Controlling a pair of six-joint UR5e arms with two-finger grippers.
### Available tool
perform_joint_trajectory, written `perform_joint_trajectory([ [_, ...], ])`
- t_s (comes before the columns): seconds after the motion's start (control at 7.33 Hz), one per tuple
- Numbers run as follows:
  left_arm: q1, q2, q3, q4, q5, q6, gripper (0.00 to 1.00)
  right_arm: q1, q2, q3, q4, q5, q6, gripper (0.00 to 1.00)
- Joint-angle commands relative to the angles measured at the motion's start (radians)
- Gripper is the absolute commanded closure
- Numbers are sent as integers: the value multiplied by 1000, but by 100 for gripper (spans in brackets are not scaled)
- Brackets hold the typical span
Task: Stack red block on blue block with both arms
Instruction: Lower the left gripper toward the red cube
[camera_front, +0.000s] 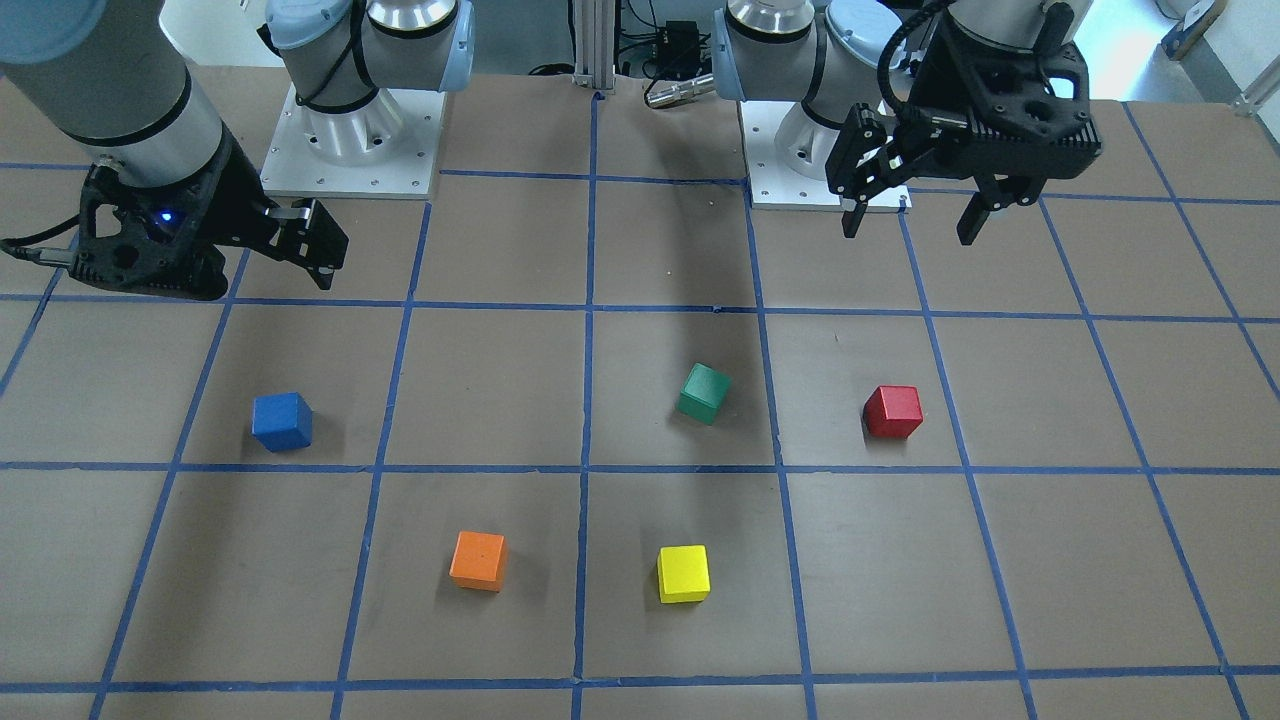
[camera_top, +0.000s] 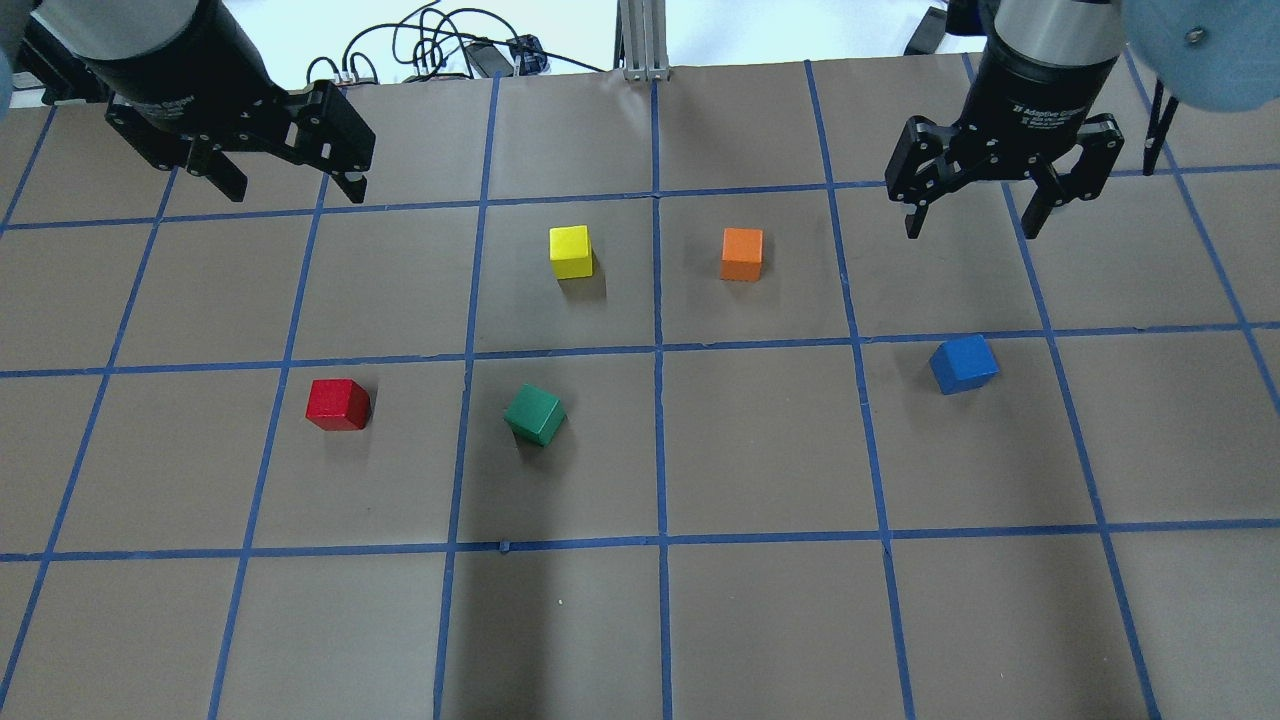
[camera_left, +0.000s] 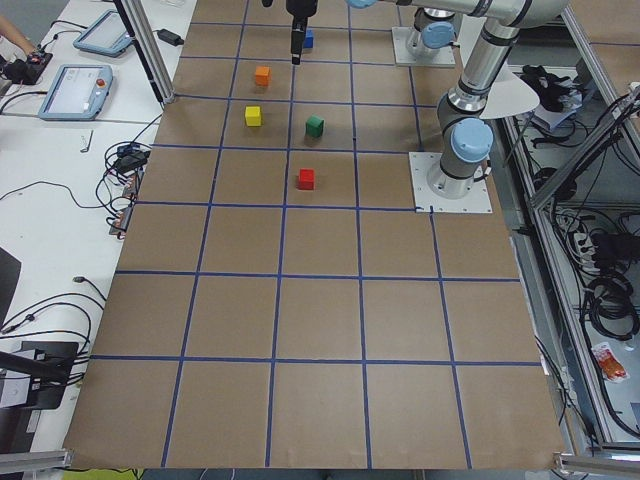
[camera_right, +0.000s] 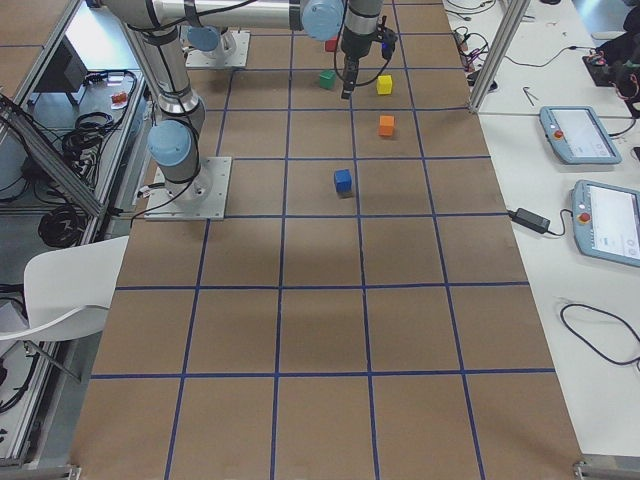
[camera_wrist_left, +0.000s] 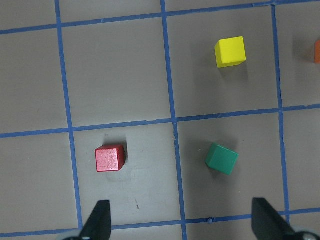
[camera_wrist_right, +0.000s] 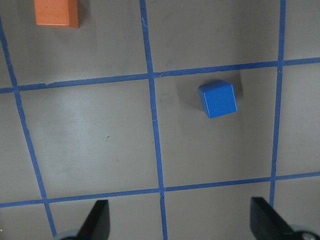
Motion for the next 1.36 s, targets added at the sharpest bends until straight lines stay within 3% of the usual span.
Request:
perform_joint_trajectory([
  [0.0, 0, 1, -9, -4, 1, -4, 0, 1, 0, 0, 0, 0, 2, 0],
  [0.95, -5, 4, -52, -12, 1, -24, 0, 1, -2, 3, 8, -17, -3, 0],
  [1.23, 44, -11, -79, -15, 4, 94, 0, 1, 0, 3, 8, -18, -5, 0],
])
